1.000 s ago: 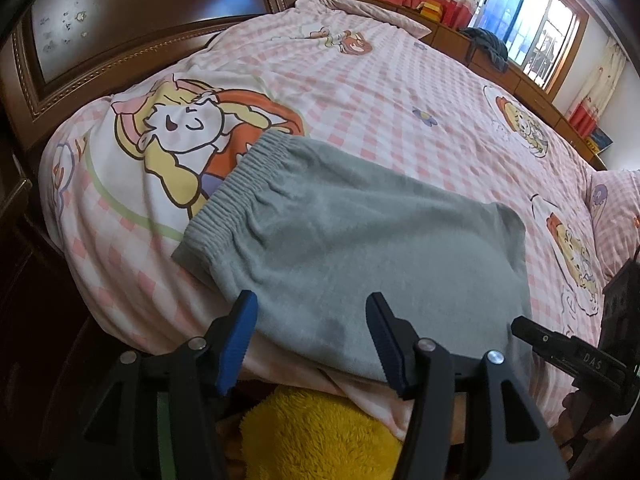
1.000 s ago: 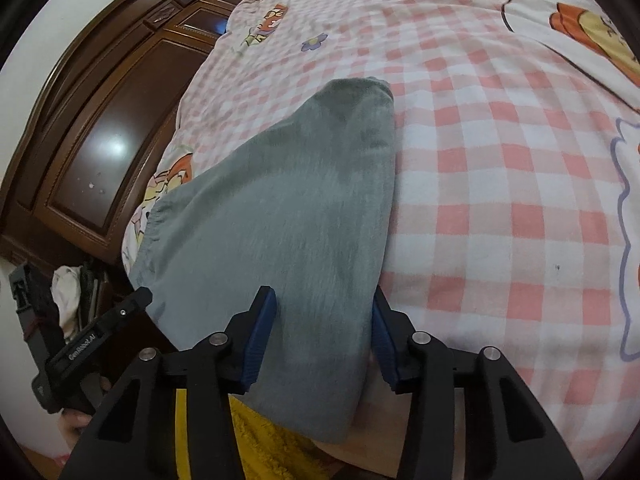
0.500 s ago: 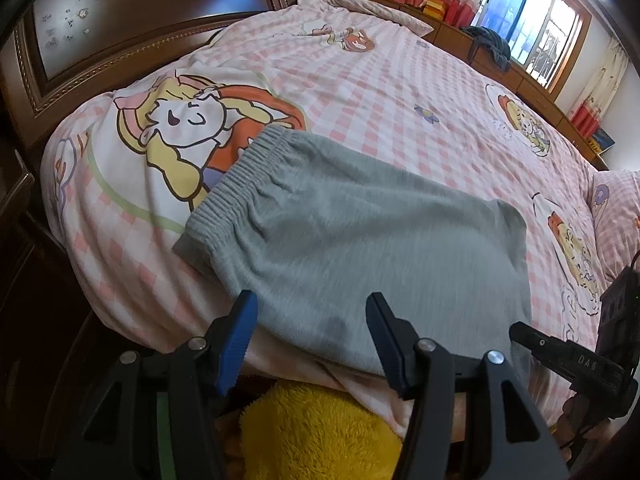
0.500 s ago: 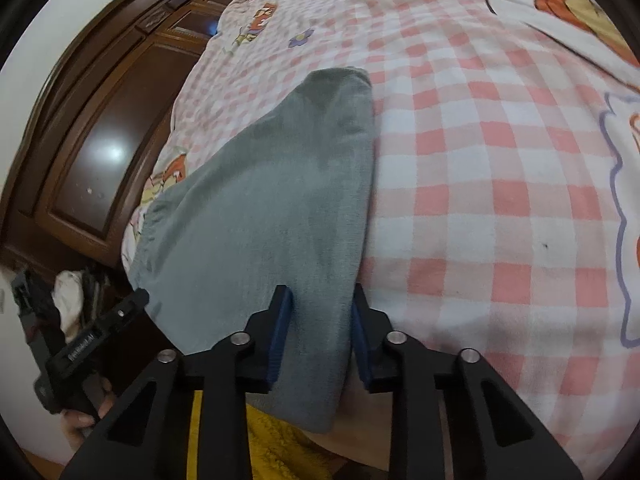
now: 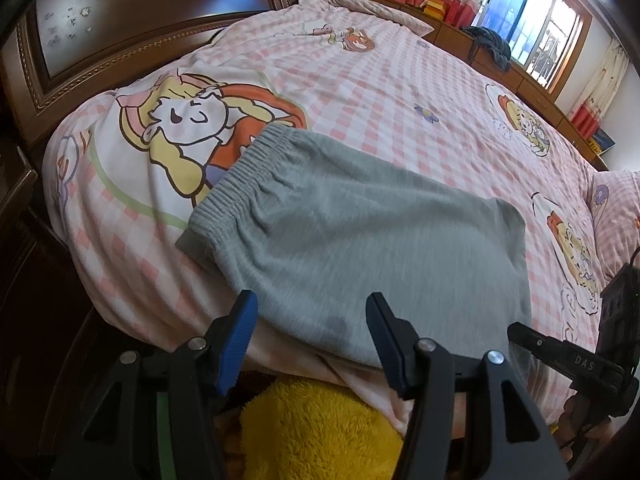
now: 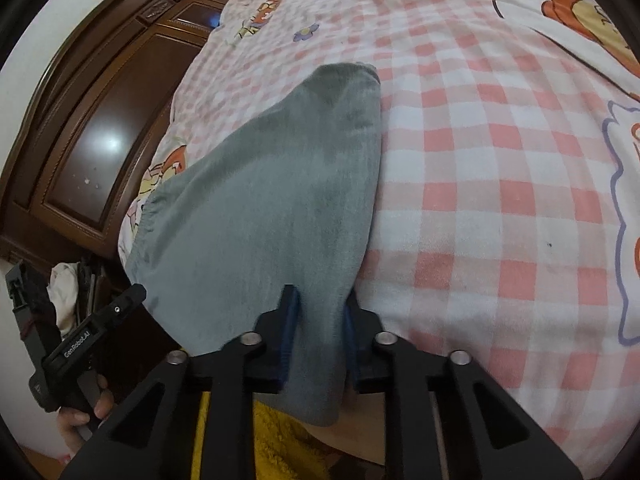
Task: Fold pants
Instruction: 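Lower the right gripper onto the pants leg end and close it, then lift the leg end with the right gripper and fold it over the waistband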
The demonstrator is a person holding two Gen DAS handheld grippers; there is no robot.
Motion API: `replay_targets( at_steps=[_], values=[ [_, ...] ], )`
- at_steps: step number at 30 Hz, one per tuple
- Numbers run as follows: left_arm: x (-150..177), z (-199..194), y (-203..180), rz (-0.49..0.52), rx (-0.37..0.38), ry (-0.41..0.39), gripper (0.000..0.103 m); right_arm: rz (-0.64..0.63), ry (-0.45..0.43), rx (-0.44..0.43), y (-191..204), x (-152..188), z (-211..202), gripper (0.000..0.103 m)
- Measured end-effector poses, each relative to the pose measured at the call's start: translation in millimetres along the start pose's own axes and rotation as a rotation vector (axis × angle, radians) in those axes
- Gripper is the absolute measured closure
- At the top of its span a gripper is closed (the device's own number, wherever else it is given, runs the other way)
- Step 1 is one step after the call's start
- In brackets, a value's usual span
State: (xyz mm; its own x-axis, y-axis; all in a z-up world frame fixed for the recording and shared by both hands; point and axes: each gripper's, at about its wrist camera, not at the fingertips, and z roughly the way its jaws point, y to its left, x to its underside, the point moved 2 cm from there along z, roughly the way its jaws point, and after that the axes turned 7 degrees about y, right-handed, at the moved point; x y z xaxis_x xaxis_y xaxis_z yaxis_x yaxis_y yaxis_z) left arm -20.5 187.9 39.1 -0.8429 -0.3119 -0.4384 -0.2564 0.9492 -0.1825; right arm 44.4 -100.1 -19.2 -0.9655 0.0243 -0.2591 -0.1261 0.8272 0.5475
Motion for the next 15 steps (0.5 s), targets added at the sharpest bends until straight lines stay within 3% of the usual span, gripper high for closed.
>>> replay_targets(
  at_steps=[2, 9, 15],
  values=[
    [0.8, 0.0, 1.0, 0.001, 0.0, -0.001, 0.044, -0.009, -0.024, 0.0, 3.0, 1.2, -5.5, 0.092],
    [3.7, -3.3, -0.2, 0.006, 0.002, -0.006, 0.044, -0.086, -0.102, 0.004, 25.0, 4.0, -27.6, 0.093],
    [5.2, -7.1, -3.4, 0.022, 0.014, -0.009, 0.044, -0.13, -0.132, -0.044, 44.8, 2.7, -41.5, 0.094]
  ],
)
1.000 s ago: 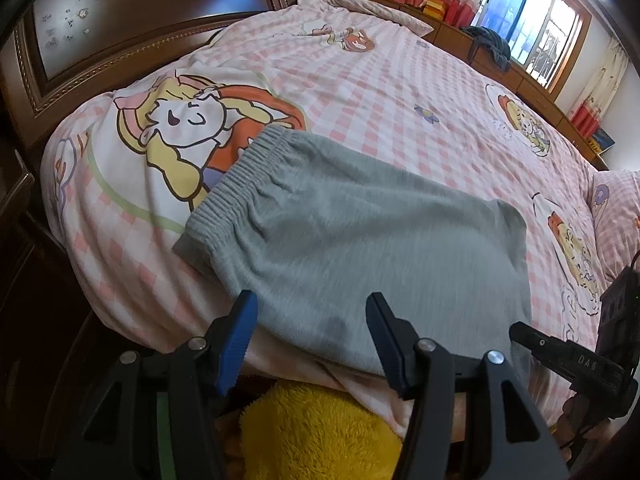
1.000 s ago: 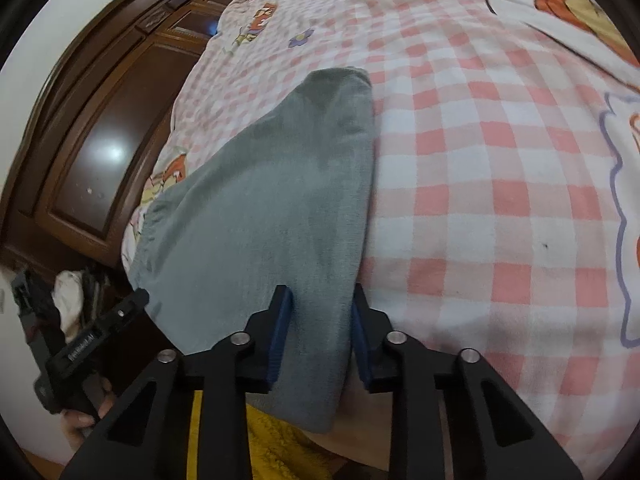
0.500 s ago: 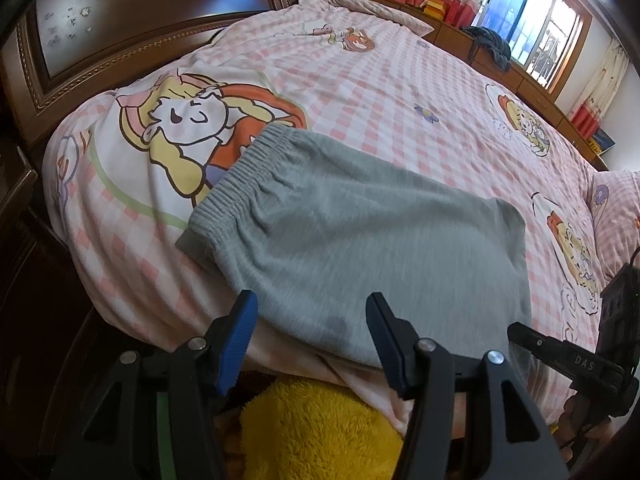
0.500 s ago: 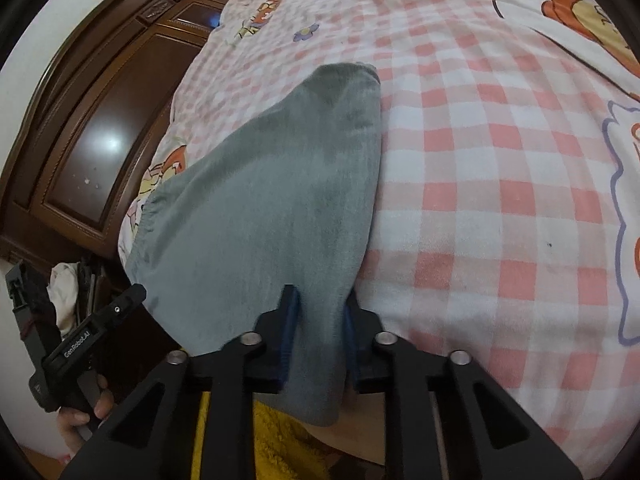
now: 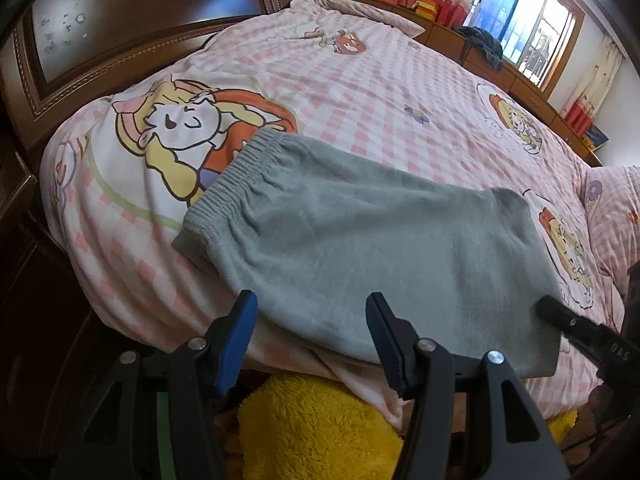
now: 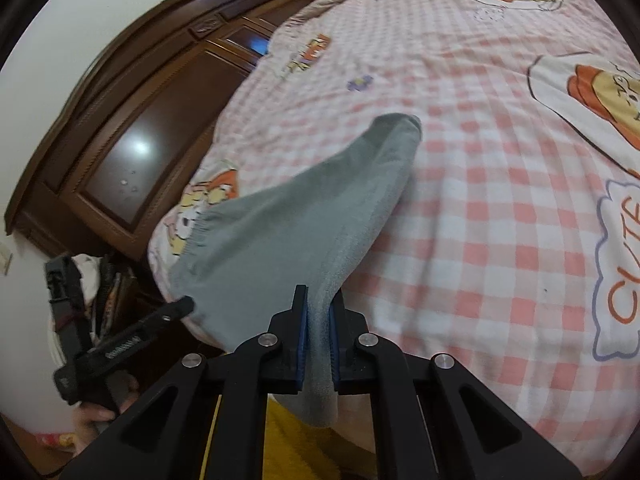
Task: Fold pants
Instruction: 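Lift the leg end with the right gripper and fold it over the waistband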
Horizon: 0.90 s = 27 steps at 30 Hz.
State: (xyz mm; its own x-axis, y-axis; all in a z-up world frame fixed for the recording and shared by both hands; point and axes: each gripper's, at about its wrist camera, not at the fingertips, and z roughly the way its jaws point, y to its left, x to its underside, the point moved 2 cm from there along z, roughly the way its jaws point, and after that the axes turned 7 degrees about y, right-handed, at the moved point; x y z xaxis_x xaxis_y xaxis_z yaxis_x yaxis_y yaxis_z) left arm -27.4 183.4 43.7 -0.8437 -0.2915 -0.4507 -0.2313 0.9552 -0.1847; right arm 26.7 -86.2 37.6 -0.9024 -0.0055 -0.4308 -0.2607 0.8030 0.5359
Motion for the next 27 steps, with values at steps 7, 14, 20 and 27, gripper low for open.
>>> replay_targets(
  at_steps=[7, 14, 20, 27],
  values=[
    [-2.4, -4.8, 3.5, -0.012, 0.005, -0.014, 0.044, -0.143, -0.016, -0.016, 40.8, -14.0, -8.8, 0.094],
    [-4.2, -8.3, 14.9, -0.04, 0.004, -0.021, 0.044, -0.284, -0.022, -0.014, 84.2, -29.4, -2.1, 0.094],
    [-3.3, -13.4, 32.3, -0.077, -0.004, -0.033, 0.044, -0.369, -0.011, -0.054, 117.7, -47.7, 7.5, 0.094],
    [-2.5, -19.8, 56.7, -0.13, -0.008, -0.053, 0.044, -0.515, 0.094, -0.092, 163.8, -52.0, 43.1, 0.094]
  ],
)
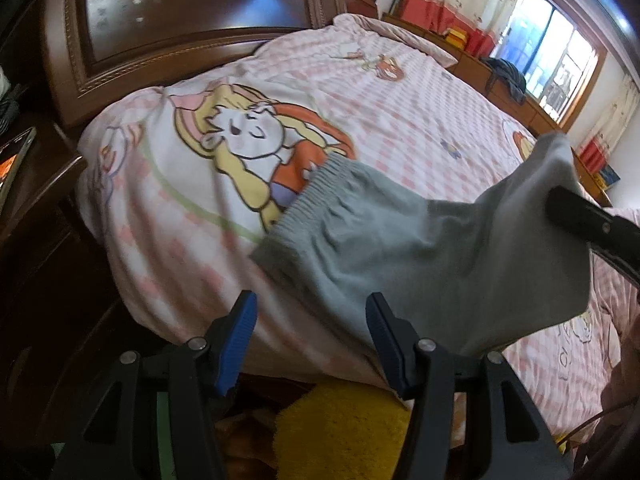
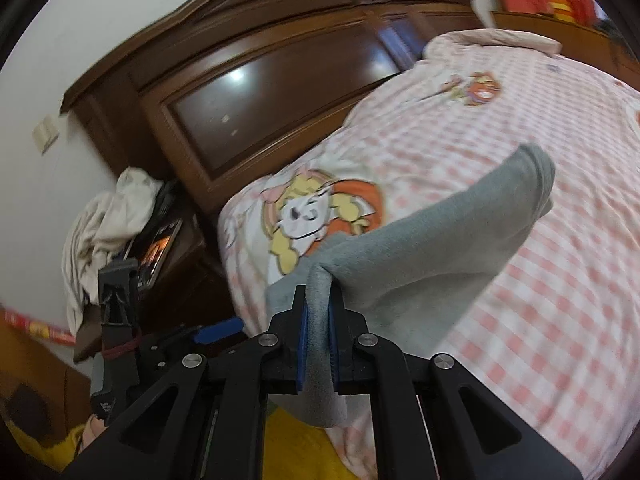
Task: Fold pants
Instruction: 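Lift the leg end with the right gripper and fold it over the waistband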
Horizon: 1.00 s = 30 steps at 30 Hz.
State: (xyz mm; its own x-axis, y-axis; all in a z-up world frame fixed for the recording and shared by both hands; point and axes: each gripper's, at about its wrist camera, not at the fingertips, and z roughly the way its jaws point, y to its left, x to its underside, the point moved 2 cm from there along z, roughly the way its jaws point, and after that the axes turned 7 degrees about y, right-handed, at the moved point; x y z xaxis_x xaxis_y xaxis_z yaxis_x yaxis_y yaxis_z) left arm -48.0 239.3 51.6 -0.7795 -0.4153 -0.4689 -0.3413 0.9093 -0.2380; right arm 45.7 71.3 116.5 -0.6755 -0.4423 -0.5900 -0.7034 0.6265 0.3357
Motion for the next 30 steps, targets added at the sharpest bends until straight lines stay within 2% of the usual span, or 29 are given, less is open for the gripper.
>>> replay_targets(
  at_steps=[8, 15, 17, 19, 22, 24, 25, 26, 30],
  values=[
    [0.6, 2.3, 24.8, -0.054, 0.003, 0.002, 0.044, -0.071, 0.139, -0.056, 21.5, -17.3, 60.2, 0.094],
    [4.8, 10.5, 41.1, -0.091, -0.006, 0.024, 0.044, 0.02, 0.221, -0.077, 13.3, -27.0, 120.9, 0.093],
    [5.4, 11.6, 44.1, -0.098, -0.008, 0.028, 0.044, 0.058, 0.24, -0.102, 12.6, -26.4, 132.2, 0.086],
    [5.2, 11.1, 44.7, -0.098, -0.007, 0.029, 0.044, 0.095, 0.226, -0.137, 10.7, -26.3, 131.4, 0.082],
    [3.7, 5.9, 41.4, -0.087, -0.003, 0.018, 0.044, 0.131, 0.17, -0.177, 7.2, -27.0, 114.4, 0.082],
    [1.3, -0.5, 37.1, -0.079, 0.013, 0.005, 0.044, 0.154, 0.11, -0.174, 1.4, -25.0, 92.5, 0.079],
    [-0.6, -4.3, 35.0, -0.077, 0.027, -0.003, 0.044, 0.162, 0.09, -0.167, -1.0, -23.9, 85.1, 0.075],
    [-2.5, -8.3, 33.0, -0.077, 0.041, -0.012, 0.044, 0.179, 0.057, -0.147, -7.2, -19.7, 72.8, 0.071],
    [-10.0, -30.4, 20.2, -0.067, 0.078, -0.068, 0.044, 0.213, 0.041, -0.008, -26.2, -3.5, 54.1, 0.071]
  ],
)
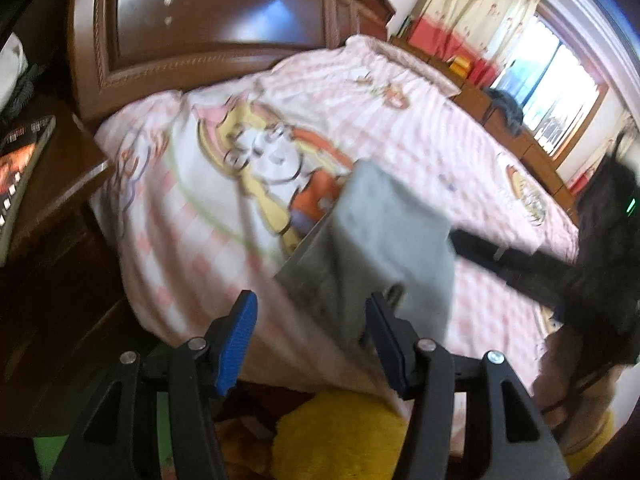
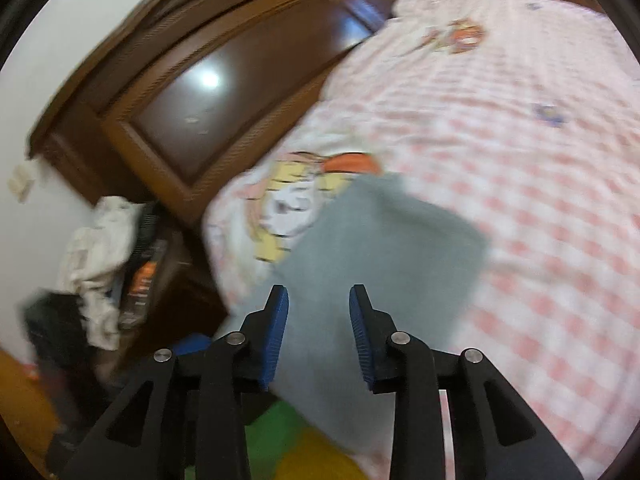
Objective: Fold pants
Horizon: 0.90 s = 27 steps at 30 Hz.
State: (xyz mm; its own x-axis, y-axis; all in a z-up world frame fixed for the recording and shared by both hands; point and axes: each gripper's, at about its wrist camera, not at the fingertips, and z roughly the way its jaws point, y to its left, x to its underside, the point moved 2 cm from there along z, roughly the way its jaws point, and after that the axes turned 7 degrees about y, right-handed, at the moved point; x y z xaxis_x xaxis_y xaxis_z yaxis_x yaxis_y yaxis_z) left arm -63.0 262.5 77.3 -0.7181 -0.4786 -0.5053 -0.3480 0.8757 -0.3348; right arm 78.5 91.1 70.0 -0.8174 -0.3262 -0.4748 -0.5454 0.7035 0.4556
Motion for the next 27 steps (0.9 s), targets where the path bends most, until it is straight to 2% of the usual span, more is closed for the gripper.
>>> replay_targets(
  at_steps=[4, 7, 8, 10, 13, 15, 17, 21, 27],
  values=[
    [-5.6, -23.6, -22.2, 0.043, 0.052, -0.07, 0.044, 0.018, 0.017, 0.06, -13.6, 15.6, 1.2, 0.071],
    [-7.5, -18.3, -38.1, 0.096, 0.057, -0.062, 0.045, 0.039, 0.033, 0.054, -18.6, 24.3, 7.6, 0.071],
    [-7.7, -11.4, -41.8, 0.111, 0.05, -0.047, 0.049, 0.038, 0.036, 0.05, -19.0, 27.0, 8.7, 0.071],
    [-8.0, 1.4, -44.0, 0.127, 0.057, -0.03, 0.07, 0.024, 0.039, 0.046, -16.4, 32.7, 10.7, 0.071],
    [-11.4, 28.5, -38.6, 0.125, 0.051, 0.01, 0.08, -0.007, 0.04, 0.058, -10.8, 38.2, 14.5, 0.071],
    [-14.2, 46.4, -27.2, 0.101, 0.005, 0.039, 0.083, -0.023, 0.046, 0.069, -8.7, 40.6, 18.2, 0.071],
    [-13.9, 63.8, -9.6, 0.05, -0.036, 0.105, 0.09, -0.027, 0.063, 0.058, -9.2, 43.0, 23.6, 0.071],
    [-13.8, 69.4, 5.9, -0.019, 0.006, 0.125, 0.093, -0.013, 0.094, 0.06, -16.1, 49.6, 38.8, 0.072],
    [-12.0, 71.3, -2.7, 0.054, -0.057, 0.111, 0.093, -0.014, 0.088, 0.064, -18.9, 51.4, 42.4, 0.073]
  ],
)
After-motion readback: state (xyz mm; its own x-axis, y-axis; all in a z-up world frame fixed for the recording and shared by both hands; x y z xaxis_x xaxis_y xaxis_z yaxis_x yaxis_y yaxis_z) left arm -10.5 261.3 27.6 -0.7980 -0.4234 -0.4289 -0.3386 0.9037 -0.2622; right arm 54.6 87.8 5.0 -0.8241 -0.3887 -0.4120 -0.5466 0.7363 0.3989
